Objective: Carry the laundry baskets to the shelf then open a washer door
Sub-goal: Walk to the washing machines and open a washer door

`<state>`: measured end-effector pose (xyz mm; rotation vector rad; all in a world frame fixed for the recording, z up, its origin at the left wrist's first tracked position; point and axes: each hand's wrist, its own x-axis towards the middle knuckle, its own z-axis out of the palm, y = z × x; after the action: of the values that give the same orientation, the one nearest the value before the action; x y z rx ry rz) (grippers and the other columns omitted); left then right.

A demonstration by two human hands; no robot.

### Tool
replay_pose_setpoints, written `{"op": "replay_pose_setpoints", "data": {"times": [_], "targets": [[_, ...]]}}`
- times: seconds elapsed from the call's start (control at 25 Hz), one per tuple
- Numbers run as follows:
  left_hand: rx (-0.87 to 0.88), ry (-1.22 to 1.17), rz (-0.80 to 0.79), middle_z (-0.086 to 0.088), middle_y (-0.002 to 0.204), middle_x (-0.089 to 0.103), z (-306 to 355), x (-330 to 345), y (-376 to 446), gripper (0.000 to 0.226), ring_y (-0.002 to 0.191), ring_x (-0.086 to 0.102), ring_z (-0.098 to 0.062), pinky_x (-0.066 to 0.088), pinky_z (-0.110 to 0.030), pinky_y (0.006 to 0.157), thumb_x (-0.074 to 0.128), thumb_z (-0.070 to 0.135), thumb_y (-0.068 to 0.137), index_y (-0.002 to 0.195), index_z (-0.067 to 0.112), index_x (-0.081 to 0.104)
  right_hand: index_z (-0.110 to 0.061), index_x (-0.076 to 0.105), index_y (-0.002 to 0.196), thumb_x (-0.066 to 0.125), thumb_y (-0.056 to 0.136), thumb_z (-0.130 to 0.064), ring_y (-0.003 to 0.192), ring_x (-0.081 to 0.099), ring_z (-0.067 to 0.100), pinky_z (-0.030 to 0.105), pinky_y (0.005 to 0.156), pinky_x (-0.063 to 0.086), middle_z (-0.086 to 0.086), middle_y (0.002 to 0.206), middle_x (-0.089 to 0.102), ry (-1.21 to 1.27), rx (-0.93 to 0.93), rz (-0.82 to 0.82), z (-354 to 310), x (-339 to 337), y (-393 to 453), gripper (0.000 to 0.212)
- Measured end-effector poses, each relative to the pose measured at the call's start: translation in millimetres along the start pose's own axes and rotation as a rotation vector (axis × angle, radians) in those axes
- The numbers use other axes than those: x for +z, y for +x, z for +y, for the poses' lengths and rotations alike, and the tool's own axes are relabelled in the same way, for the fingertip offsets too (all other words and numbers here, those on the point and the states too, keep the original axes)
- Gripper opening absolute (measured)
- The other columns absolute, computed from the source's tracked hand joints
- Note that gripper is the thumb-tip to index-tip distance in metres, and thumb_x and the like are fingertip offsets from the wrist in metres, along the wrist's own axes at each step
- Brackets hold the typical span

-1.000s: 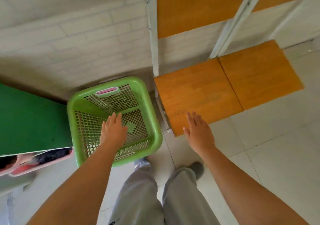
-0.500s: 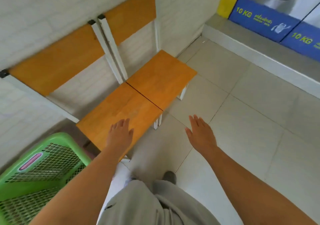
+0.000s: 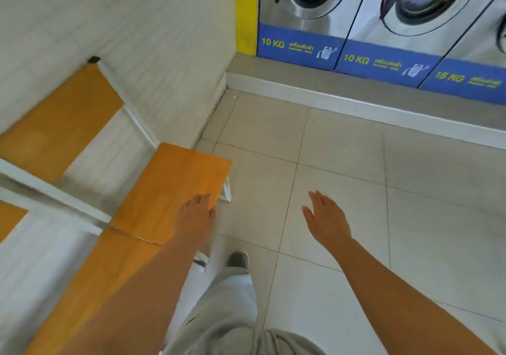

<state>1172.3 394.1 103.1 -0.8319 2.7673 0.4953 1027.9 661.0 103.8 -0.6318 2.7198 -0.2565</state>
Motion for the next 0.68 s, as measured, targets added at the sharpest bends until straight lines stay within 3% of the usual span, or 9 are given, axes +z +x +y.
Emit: {"op": "replay_pose_setpoints", "data": {"times": [0.36, 0.68], "targets": [[0.217, 0.018, -0.024, -0.012, 0.147, 0.042, 107.1, -58.7, 206.8, 0.049, 0.133, 0.042, -0.03, 0.034, -0.039, 0.11, 0.037, 0.029, 0.101, 0.146, 0.009, 0.034, -0.015, 0.026, 0.15, 0.031, 0.102, -0.04, 0.144, 0.027, 0.024, 0.038, 0.117, 0.026, 0.007, 0.156, 0.03, 0.114, 0.219, 0.092, 37.1, -72.3, 143.9, 0.055], [0.263, -0.012, -0.01, -0.011, 0.144, 0.046, 252.1, -68.9, 382.5, 0.048, 0.128, 0.046, -0.033, 0.037, -0.04, 0.106, 0.04, 0.03, 0.099, 0.144, 0.013, 0.038, -0.015, 0.028, 0.149, 0.032, 0.101, -0.039, 0.143, 0.03, 0.024, 0.04, 0.115, 0.029, 0.005, 0.155, 0.032, 0.161, 0.279, 0.169, 138.9, -152.9, 312.4, 0.054]]}}
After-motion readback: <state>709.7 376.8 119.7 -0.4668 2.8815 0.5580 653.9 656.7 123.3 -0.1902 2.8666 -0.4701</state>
